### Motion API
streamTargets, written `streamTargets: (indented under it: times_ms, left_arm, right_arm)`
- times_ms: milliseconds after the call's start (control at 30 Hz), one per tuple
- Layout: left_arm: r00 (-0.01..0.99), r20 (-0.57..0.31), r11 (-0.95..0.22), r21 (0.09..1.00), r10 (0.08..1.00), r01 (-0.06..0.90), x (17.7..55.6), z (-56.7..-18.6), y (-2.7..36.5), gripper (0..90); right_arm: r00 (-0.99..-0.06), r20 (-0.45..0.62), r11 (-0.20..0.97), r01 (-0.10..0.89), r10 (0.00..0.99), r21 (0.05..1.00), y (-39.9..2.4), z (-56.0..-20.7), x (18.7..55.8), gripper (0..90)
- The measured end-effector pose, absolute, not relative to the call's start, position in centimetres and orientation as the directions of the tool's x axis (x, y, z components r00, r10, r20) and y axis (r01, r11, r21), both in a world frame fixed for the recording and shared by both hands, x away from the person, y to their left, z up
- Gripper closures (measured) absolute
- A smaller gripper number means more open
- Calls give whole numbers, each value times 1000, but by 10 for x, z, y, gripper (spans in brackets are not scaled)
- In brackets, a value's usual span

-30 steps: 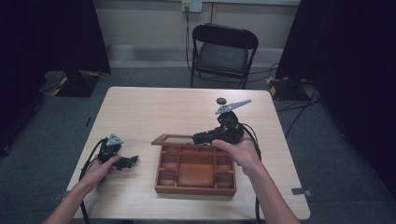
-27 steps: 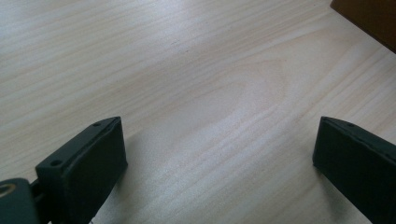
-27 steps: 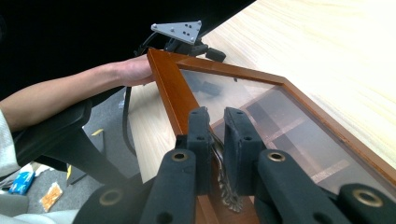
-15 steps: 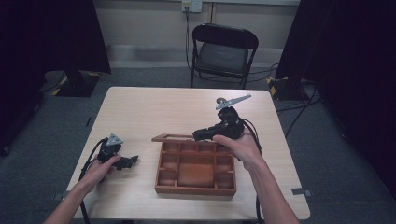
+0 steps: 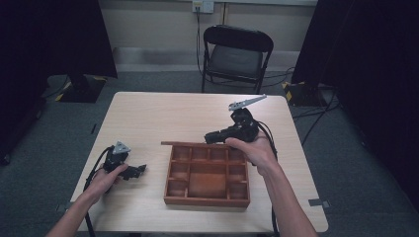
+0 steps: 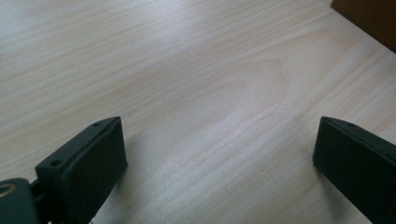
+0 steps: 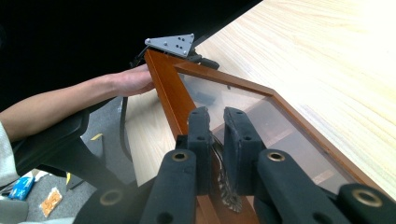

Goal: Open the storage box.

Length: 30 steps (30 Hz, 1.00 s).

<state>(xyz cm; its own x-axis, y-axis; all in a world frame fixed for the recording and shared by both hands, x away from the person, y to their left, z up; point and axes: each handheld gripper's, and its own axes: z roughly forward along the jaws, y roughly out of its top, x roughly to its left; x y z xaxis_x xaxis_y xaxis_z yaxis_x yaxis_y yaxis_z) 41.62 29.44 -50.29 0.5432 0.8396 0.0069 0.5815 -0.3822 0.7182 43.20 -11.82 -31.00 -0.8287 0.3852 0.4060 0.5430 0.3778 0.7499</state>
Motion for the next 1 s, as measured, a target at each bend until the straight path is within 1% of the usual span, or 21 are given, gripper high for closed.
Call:
streamTargets:
  times_ms: [1000]
  left_arm:
    - [545,9,-385,717,839,581,416,-503,294,19]
  right_arm:
    - [-837,363,365,515,408,776,-116,-303,437,829]
